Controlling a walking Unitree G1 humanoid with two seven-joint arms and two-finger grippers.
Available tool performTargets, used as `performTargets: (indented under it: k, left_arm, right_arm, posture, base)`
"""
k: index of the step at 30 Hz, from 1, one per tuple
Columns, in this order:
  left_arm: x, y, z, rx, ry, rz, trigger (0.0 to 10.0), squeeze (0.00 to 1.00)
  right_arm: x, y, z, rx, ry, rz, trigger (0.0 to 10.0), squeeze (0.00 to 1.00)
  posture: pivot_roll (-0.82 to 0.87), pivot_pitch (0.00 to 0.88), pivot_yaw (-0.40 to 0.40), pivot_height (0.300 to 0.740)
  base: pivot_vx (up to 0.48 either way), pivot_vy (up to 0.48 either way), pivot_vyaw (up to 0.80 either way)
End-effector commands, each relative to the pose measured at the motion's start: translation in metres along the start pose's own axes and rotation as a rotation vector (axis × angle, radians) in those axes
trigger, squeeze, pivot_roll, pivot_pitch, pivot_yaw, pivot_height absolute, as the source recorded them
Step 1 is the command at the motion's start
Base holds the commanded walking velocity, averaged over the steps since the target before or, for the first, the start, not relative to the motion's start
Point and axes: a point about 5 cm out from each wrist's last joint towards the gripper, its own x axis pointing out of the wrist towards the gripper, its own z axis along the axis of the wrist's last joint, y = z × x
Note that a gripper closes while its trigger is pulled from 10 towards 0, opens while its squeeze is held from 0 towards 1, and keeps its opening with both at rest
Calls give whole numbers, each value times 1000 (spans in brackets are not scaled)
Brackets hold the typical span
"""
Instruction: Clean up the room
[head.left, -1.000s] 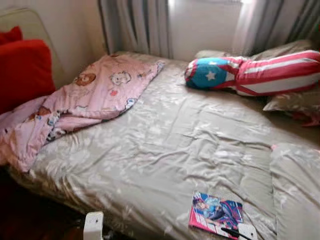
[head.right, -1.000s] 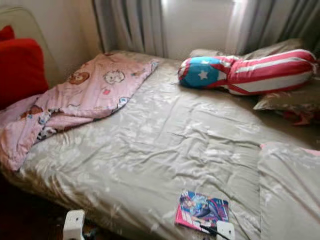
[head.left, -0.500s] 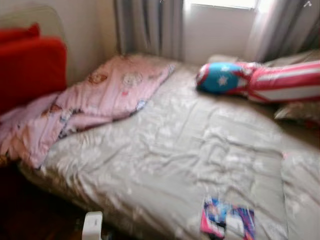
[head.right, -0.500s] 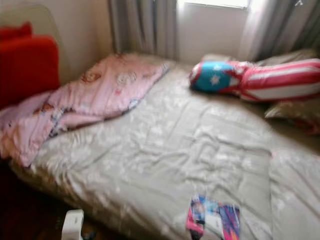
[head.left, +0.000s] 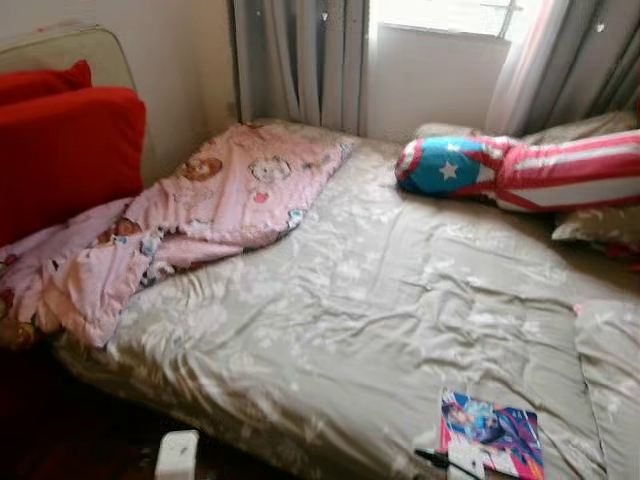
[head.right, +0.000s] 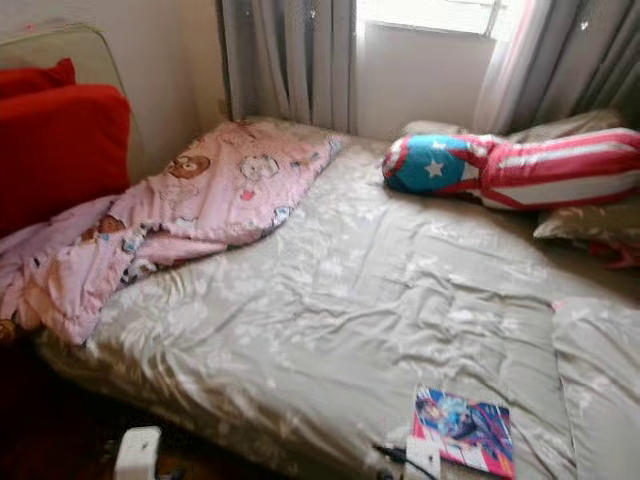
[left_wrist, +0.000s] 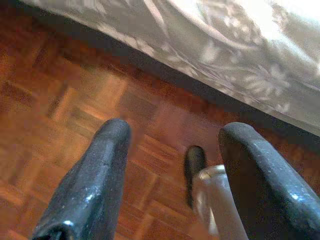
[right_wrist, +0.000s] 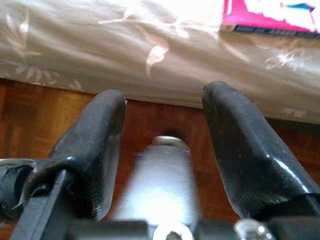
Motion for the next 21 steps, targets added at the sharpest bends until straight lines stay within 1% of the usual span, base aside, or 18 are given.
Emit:
performTargets:
  k: [1, 21]
  left_arm:
    - [1, -9, -1, 9, 8, -27, 10000, 0]
    - [1, -10, -3, 6, 16, -27, 10000, 0]
  right_arm:
    - [-1, -9, -1, -7, 4, -22, 10000, 0]
    - [-1, -10, 0, -14, 7, -22, 10000, 0]
  posture:
    - [-17, 0, -28, 740]
    - [-17, 0, -29, 740]
  base:
    - [0, 480, 0]
    - [0, 480, 0]
